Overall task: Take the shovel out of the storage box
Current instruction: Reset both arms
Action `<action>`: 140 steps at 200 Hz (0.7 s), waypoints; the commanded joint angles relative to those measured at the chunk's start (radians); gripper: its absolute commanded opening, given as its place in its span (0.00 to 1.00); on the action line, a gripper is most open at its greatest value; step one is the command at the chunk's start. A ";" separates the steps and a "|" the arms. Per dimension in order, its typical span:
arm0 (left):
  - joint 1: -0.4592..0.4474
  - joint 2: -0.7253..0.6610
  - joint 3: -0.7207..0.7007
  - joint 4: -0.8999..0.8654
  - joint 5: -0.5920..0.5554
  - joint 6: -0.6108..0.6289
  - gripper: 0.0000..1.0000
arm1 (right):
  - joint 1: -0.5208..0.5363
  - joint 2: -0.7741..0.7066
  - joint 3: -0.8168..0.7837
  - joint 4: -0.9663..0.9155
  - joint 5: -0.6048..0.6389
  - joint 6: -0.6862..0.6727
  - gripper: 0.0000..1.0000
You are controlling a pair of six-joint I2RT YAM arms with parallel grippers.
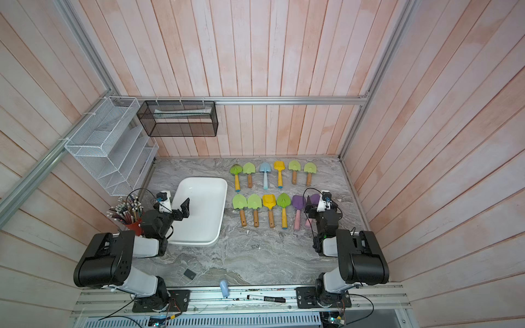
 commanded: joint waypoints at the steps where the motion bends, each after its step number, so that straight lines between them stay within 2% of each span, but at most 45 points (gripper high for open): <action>1: -0.005 -0.004 0.017 -0.008 -0.009 0.003 1.00 | -0.005 0.009 0.014 -0.035 -0.006 0.004 0.98; 140: -0.014 -0.002 0.024 -0.019 -0.028 0.006 1.00 | -0.005 0.008 0.015 -0.041 -0.004 0.007 0.98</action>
